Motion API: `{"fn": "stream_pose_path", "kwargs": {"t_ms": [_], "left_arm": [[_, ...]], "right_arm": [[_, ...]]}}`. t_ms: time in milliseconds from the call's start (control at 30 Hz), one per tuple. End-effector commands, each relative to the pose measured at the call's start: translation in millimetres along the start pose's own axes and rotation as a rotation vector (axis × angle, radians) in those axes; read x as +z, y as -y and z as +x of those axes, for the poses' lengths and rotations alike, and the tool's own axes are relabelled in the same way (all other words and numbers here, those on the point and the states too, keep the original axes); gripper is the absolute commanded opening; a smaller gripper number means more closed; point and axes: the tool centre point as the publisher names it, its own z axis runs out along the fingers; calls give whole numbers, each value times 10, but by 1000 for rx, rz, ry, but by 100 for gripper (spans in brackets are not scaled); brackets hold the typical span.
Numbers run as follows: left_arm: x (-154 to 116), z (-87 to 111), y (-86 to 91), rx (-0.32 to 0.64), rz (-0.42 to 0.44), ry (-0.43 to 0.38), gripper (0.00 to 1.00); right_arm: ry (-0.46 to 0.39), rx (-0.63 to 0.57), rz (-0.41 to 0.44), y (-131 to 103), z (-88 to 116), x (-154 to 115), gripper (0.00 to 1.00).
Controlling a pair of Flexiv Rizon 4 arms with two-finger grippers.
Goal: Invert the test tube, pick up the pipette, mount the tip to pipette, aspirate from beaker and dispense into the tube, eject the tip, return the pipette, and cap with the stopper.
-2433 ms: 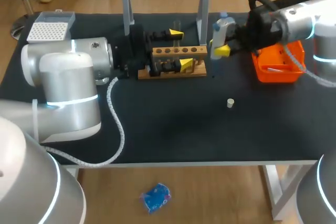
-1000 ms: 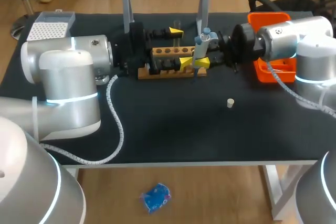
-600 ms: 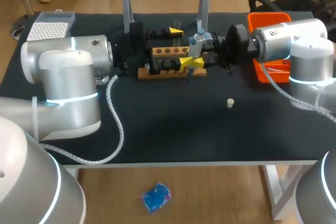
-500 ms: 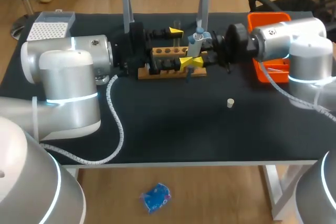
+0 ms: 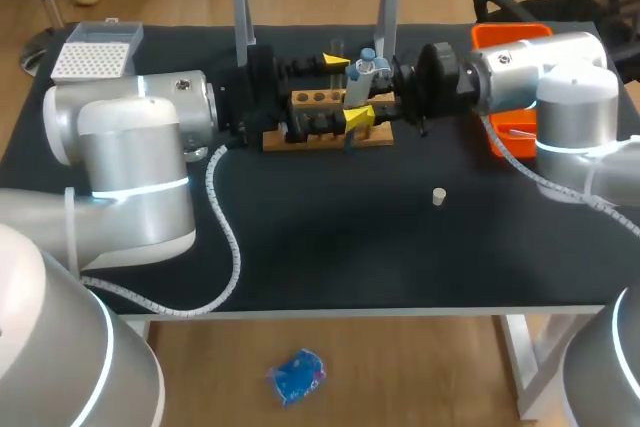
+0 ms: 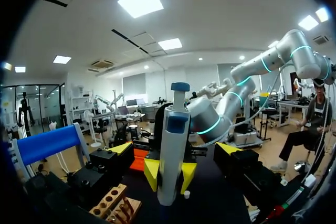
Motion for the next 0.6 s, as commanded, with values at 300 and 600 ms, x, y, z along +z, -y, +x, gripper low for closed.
{"fn": "stream_pose_path", "kwargs": {"t_ms": [300, 600], "left_arm": [[55, -5, -18, -1, 5, 14, 100], [70, 3, -37, -7, -2, 12, 90]], "right_arm": [[-14, 4, -11, 58, -63, 71, 0], [-17, 10, -7, 71, -78, 83, 0]]}}
